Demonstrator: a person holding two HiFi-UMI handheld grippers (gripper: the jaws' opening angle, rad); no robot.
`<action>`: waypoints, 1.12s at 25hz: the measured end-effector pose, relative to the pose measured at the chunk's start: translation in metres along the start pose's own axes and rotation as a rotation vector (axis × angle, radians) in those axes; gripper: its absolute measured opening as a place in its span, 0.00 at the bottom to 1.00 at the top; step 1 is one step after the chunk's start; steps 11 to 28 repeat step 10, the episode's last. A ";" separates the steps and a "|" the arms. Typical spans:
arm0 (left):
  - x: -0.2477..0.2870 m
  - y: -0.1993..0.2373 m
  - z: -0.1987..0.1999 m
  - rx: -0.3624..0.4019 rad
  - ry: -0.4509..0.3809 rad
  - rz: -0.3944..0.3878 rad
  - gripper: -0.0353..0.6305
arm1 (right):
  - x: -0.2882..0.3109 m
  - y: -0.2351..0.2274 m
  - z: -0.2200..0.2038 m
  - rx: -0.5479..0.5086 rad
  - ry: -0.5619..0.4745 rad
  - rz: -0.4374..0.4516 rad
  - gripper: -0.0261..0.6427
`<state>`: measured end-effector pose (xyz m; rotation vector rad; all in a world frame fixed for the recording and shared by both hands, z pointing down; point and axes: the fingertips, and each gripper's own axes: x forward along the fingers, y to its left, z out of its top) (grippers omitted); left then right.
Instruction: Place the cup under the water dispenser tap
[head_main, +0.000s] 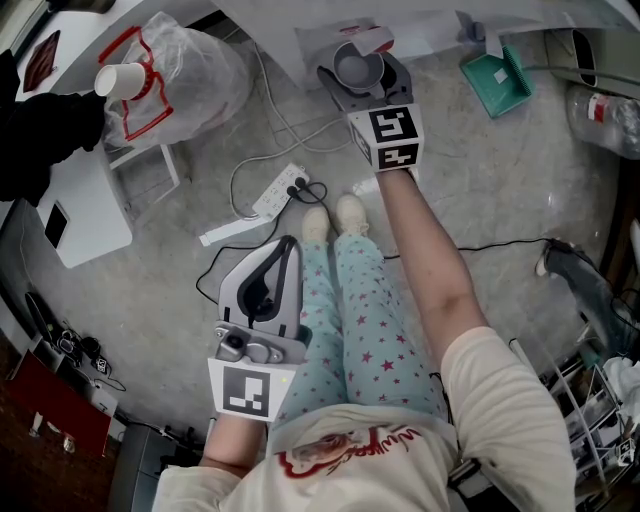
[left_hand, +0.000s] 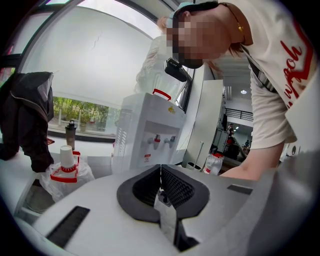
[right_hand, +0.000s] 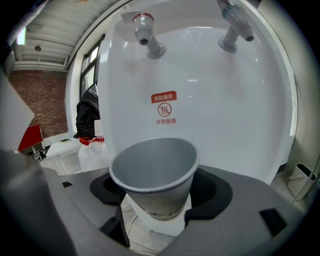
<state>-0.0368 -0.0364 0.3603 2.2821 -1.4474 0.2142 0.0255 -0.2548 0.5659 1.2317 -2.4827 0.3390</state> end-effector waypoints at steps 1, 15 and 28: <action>0.000 0.000 0.000 0.001 -0.001 -0.001 0.09 | 0.000 0.000 0.000 0.001 -0.002 -0.001 0.56; -0.003 -0.002 0.000 0.000 -0.006 -0.001 0.09 | -0.002 -0.002 0.001 -0.007 0.000 -0.010 0.56; -0.003 -0.002 0.000 0.000 -0.006 -0.001 0.09 | -0.002 -0.002 0.001 -0.007 0.000 -0.010 0.56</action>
